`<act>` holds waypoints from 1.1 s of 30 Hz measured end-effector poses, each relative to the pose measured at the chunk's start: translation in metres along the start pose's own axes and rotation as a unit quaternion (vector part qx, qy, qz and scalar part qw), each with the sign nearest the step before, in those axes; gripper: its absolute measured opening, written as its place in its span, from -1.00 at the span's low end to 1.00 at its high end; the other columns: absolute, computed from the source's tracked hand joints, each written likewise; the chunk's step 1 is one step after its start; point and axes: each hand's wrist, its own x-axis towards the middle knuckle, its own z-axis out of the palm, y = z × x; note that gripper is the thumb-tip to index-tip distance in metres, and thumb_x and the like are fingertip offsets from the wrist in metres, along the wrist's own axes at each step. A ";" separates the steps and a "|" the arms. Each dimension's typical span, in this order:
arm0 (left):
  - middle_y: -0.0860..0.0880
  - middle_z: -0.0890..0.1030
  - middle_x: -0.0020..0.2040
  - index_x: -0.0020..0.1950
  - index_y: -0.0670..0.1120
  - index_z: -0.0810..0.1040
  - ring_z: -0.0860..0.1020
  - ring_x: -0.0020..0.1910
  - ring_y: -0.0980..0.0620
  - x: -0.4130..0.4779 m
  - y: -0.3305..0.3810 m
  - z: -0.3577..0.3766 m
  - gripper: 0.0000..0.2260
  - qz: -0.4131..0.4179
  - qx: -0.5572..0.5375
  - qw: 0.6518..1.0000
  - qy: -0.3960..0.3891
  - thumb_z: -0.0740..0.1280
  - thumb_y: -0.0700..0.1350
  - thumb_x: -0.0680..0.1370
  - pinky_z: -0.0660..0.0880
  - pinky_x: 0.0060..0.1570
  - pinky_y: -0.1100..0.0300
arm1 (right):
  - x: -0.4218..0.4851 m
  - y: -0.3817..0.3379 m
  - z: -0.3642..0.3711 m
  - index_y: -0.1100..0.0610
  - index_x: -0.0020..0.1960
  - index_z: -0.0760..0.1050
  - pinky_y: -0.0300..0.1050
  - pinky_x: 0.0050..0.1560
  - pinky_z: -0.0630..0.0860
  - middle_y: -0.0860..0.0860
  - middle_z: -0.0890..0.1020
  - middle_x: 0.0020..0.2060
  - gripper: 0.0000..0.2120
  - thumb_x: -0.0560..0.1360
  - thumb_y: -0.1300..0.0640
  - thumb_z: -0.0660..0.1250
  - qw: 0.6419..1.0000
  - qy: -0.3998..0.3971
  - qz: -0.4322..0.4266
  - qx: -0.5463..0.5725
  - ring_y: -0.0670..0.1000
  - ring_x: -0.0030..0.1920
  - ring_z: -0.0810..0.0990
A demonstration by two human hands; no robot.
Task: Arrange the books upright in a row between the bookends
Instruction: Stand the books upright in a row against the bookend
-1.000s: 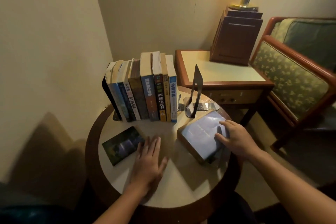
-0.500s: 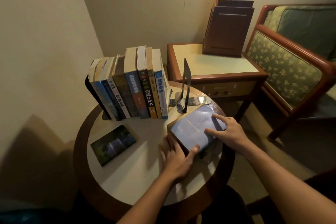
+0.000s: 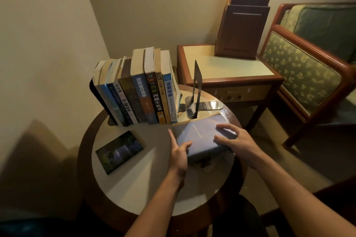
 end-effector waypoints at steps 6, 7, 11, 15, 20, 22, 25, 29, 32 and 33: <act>-0.06 0.36 0.47 0.54 0.37 0.13 0.53 0.24 -0.09 -0.009 0.022 -0.033 -0.27 0.060 -0.011 0.998 0.002 0.36 -0.14 0.52 0.57 0.16 -0.03 | -0.022 -0.005 0.021 -0.09 0.37 0.49 -0.04 0.19 0.55 -0.21 0.44 0.26 -0.49 0.45 0.02 0.51 0.995 -0.010 -0.008 0.097 0.00 0.38 0.37; -0.04 0.36 0.46 0.46 0.50 0.14 0.52 0.25 -0.10 -0.012 0.028 -0.040 -0.27 0.074 0.006 0.997 0.012 0.39 -0.06 0.48 0.56 0.20 -0.09 | -0.026 -0.008 0.027 -0.12 0.38 0.47 0.01 0.21 0.54 -0.19 0.43 0.30 -0.47 0.45 -0.01 0.51 0.995 -0.020 -0.005 0.095 0.02 0.39 0.37; -0.01 0.34 0.43 0.28 0.62 0.27 0.49 0.27 -0.15 -0.032 0.050 -0.067 -0.44 0.105 0.066 0.992 0.013 0.34 0.06 0.45 0.57 0.18 -0.15 | -0.041 -0.027 0.057 -0.20 0.43 0.38 -0.24 0.05 0.53 -0.08 0.29 0.51 -0.44 0.47 -0.10 0.45 0.992 -0.065 -0.014 0.105 0.01 0.34 0.40; -0.05 0.35 0.47 0.36 0.24 0.52 0.47 0.27 -0.05 -0.051 0.066 -0.095 -0.61 0.135 0.133 0.981 0.051 0.31 -0.13 0.60 0.60 0.15 -0.04 | -0.048 -0.040 0.091 -0.33 0.51 0.19 0.17 0.45 0.30 -0.02 0.20 0.57 -0.32 0.44 -0.38 0.29 0.993 -0.114 -0.007 -0.032 0.14 0.50 0.26; 0.02 0.08 0.63 0.47 0.10 0.44 0.22 0.55 -0.11 -0.075 0.081 -0.122 -0.53 0.157 0.283 0.944 0.071 0.29 -0.22 0.59 0.43 0.36 0.02 | -0.066 -0.052 0.129 -0.30 0.56 0.07 0.10 0.41 0.35 0.10 0.30 0.50 -0.37 0.55 -0.37 0.13 0.969 -0.143 -0.049 -0.195 0.16 0.43 0.34; 0.01 0.04 0.64 0.51 0.08 0.40 0.19 0.56 -0.10 -0.084 0.086 -0.127 -0.52 0.163 0.321 0.930 0.073 0.28 -0.22 0.60 0.40 0.32 0.12 | -0.074 -0.059 0.138 -0.25 0.59 0.06 0.05 0.42 0.35 0.10 0.26 0.54 -0.40 0.60 -0.29 0.13 0.970 -0.159 -0.072 -0.169 0.15 0.46 0.33; 0.01 -0.03 0.65 0.54 0.10 0.33 0.16 0.57 -0.12 -0.093 0.086 -0.126 -0.53 0.174 0.384 0.903 0.076 0.25 -0.16 0.64 0.41 0.38 0.05 | -0.085 -0.066 0.148 -0.22 0.59 0.06 0.00 0.43 0.24 0.00 0.18 0.59 -0.41 0.62 -0.22 0.16 0.973 -0.200 -0.083 -0.085 0.09 0.54 0.22; -0.04 -0.05 0.65 0.57 0.22 0.17 0.20 0.54 -0.23 -0.098 0.084 -0.121 -0.47 0.184 0.472 0.857 0.091 0.23 -0.05 0.64 0.44 0.37 -0.13 | -0.097 -0.071 0.146 -0.21 0.60 0.03 -0.04 0.41 0.24 0.00 0.24 0.57 -0.42 0.64 -0.16 0.16 0.974 -0.218 -0.066 -0.006 0.06 0.54 0.24; 0.01 -0.04 0.65 0.60 0.23 0.03 0.14 0.56 -0.20 -0.101 0.086 -0.113 -0.42 0.195 0.466 0.860 0.069 0.22 0.05 0.64 0.36 0.43 -0.14 | -0.099 -0.080 0.137 -0.25 0.58 0.06 -0.02 0.41 0.31 -0.05 0.25 0.56 -0.47 0.66 -0.12 0.13 0.976 -0.192 -0.089 0.042 0.02 0.52 0.26; 0.04 -0.03 0.65 0.61 0.22 0.00 0.12 0.57 -0.17 -0.102 0.086 -0.109 -0.40 0.199 0.456 0.865 0.061 0.21 0.10 0.64 0.32 0.45 -0.14 | -0.100 -0.084 0.134 -0.27 0.57 0.09 -0.07 0.35 0.39 -0.07 0.26 0.55 -0.50 0.67 -0.10 0.12 0.976 -0.184 -0.098 0.066 -0.02 0.48 0.29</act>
